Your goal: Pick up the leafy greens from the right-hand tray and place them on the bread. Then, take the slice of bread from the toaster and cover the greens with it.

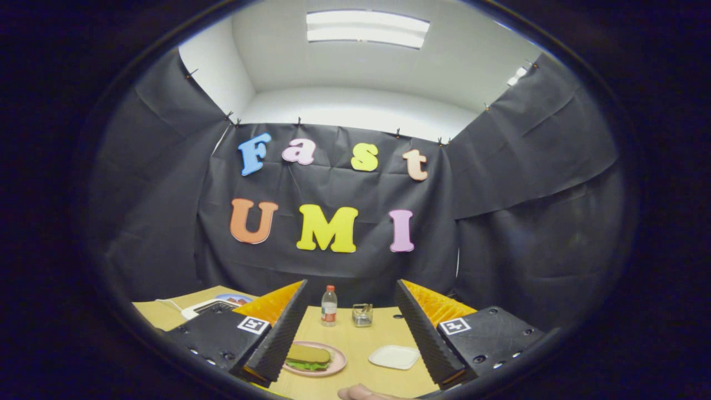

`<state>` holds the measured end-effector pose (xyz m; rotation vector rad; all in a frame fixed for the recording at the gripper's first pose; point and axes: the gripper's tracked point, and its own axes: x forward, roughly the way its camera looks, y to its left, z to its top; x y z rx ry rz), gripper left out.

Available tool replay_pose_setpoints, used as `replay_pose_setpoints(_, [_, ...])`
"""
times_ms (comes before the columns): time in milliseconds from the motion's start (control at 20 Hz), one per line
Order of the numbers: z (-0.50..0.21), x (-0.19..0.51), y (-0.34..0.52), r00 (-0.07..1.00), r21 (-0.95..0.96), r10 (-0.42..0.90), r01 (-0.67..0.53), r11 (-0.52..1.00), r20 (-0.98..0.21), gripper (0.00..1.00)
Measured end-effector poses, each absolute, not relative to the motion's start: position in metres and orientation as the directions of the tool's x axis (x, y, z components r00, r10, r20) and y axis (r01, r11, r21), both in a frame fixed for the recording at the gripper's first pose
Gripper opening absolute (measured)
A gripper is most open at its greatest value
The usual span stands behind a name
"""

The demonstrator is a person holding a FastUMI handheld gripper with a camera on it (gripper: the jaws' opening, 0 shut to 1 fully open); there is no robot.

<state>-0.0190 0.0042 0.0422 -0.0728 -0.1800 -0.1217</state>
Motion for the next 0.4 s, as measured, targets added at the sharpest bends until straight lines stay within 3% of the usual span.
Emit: replay_pose_setpoints(400, [0.0325, -0.0214, 0.013, 0.985, -0.06, -0.083, 0.093, 0.994, 0.151, 0.95])
